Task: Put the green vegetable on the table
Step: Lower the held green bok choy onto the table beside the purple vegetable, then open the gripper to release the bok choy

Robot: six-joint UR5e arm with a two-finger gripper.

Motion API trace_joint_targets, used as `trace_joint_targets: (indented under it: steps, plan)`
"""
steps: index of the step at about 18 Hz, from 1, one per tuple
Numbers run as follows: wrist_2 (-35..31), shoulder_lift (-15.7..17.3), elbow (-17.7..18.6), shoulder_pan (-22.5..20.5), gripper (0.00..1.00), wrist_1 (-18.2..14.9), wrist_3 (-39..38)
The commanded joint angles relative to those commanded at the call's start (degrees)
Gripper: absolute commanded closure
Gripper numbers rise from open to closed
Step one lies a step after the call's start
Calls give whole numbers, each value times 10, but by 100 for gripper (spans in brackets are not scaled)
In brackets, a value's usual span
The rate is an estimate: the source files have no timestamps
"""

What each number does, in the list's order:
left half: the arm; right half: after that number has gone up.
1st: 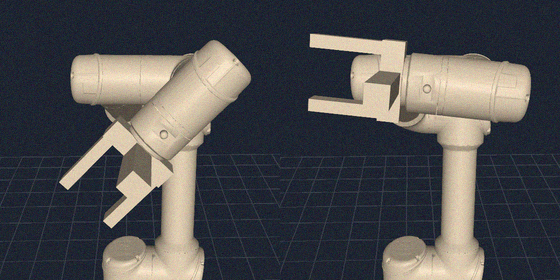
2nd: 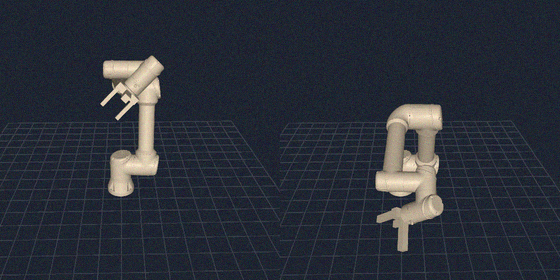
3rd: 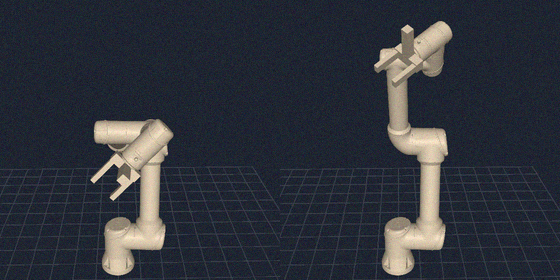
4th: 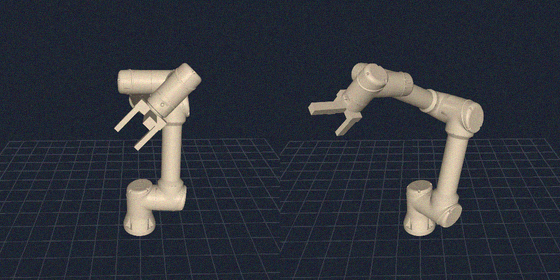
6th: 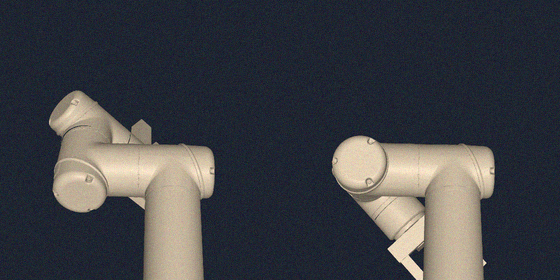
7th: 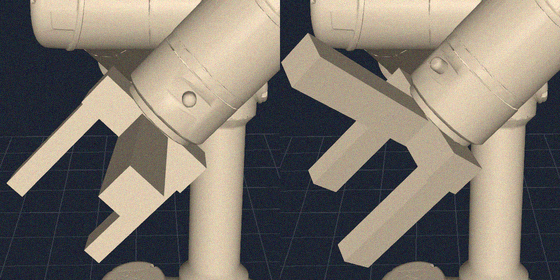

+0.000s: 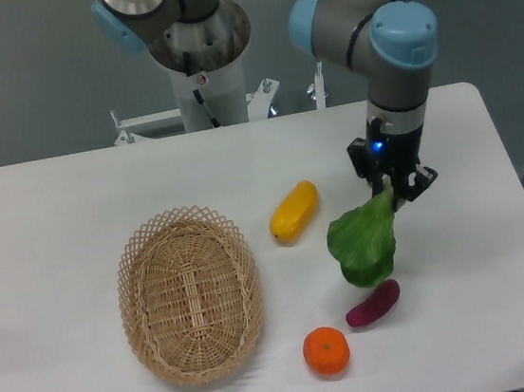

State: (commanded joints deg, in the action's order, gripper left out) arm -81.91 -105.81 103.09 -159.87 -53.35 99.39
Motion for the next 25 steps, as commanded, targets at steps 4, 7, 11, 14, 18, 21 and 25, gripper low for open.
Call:
trace_joint_targets:
  steps: [4, 7, 11, 14, 18, 21, 25]
  plan:
    - [-1, -36, 4, -20, 59, 15, 69]
    - [-1, -52, 15, -19, 59, 39, 73]
    - [-1, -60, 24, -16, 58, 56, 71]
    - [0, -59, 24, -16, 34, 57, 67]
    - [0, -55, 21, -16, 0, 57, 65]
    - [1, -52, 5, -13, 0, 57, 42]
    - [3, -51, -34, 3, 0, 56, -21]
